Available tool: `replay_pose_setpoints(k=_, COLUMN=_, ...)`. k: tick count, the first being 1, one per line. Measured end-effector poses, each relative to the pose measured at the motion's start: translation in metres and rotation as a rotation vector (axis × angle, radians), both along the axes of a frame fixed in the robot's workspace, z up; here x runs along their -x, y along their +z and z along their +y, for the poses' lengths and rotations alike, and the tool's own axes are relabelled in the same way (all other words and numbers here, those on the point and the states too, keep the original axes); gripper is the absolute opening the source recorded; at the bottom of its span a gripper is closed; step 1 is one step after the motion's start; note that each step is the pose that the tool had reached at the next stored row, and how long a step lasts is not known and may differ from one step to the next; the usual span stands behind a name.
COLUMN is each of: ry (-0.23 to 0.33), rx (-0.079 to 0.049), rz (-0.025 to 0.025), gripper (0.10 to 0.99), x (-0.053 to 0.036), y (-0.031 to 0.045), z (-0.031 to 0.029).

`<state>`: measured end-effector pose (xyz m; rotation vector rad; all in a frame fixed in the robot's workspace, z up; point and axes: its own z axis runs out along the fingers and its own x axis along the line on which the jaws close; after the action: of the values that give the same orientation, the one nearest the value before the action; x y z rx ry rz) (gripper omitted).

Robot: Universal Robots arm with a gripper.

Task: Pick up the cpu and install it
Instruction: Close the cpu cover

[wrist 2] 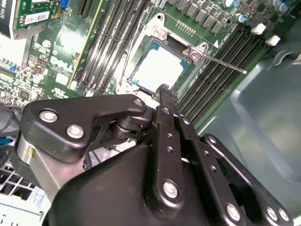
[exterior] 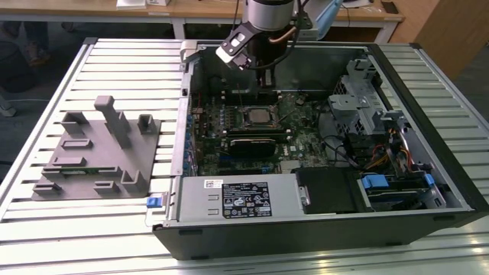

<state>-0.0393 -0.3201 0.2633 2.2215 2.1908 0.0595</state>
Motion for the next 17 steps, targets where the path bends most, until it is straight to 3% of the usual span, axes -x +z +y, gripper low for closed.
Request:
replay_pose_setpoints(k=4, ry=0.000, rx=0.000, rz=-0.0001, gripper=0.106, x=-0.0007, y=0.0022, z=0.0000)
replay_pose_setpoints(k=9, ry=0.000, rx=0.000, rz=0.0000, gripper=0.106, x=-0.0091, y=0.0028, z=0.0000)
replay_pose_setpoints(k=14, ry=0.000, rx=0.000, rz=0.0000, gripper=0.106, x=-0.0100, y=0.0144, z=0.0000)
replay_pose_setpoints(k=17, ry=0.000, rx=0.000, rz=0.0000, gripper=0.106, x=-0.0200, y=0.0143, z=0.0000)
